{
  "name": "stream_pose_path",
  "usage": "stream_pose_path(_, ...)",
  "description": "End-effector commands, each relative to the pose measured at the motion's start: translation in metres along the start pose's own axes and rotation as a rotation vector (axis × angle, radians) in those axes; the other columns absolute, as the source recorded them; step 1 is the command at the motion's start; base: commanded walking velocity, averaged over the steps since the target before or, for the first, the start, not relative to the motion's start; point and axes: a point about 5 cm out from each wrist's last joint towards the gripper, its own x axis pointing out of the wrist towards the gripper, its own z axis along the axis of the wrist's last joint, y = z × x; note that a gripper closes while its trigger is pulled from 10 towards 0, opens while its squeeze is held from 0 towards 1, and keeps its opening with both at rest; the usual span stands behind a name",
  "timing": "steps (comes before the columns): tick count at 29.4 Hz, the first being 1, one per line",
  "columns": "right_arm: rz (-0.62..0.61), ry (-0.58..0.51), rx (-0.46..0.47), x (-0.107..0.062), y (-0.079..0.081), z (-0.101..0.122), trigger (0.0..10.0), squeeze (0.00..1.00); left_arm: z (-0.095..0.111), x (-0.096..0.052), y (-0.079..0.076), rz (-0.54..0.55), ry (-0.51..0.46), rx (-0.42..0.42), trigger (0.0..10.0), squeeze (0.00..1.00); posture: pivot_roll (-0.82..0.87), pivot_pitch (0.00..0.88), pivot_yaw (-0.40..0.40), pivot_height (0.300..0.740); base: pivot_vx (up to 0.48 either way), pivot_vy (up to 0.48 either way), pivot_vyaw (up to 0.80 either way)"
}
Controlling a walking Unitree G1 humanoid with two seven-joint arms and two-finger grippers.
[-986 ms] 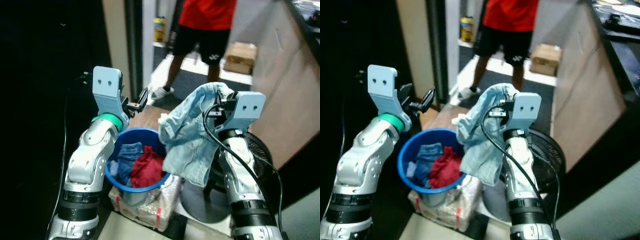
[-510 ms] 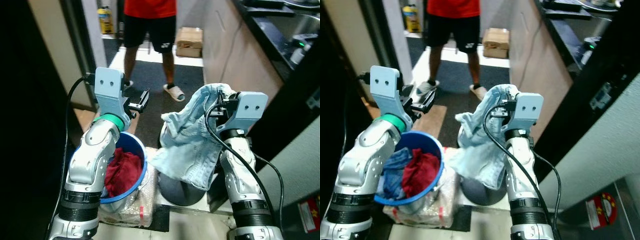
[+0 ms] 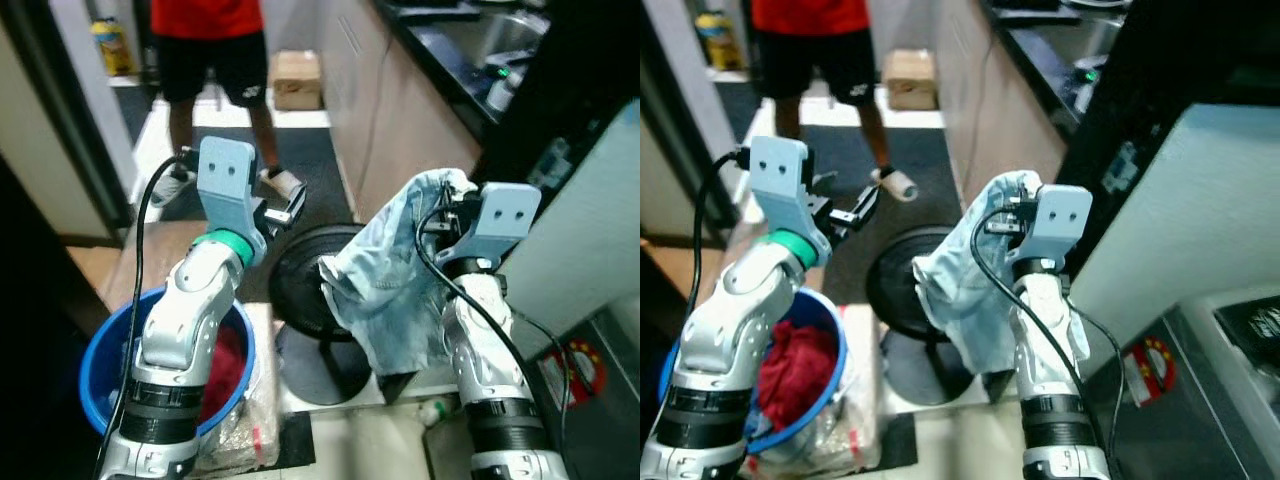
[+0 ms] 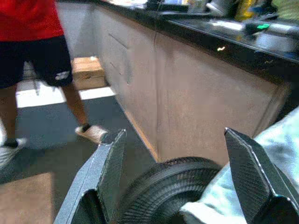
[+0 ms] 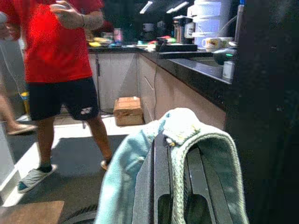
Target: Clothes washing
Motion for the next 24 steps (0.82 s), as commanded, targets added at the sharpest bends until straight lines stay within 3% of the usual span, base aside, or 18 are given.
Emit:
stream_pose_path(1, -0.025, -0.02, -0.001, 0.0013, -0.0068, 0.0037, 10.0, 0.0, -0.0042, 0.0007, -0.0042, -0.014, 0.016, -0.005, 10.0, 0.0, 0.1, 0.017, 0.03, 0.74, 0.0, 0.0, -0.8)
stream_pose_path(24, -0.026, -0.048, 0.014, 0.0039, -0.0062, 0.0098, 10.0, 0.0, -0.0032, 0.0012, -0.0041, -0.015, 0.01, -0.002, 10.0, 0.0, 0.1, 0.013, 0.032, 0.74, 0.0, 0.0, -0.8)
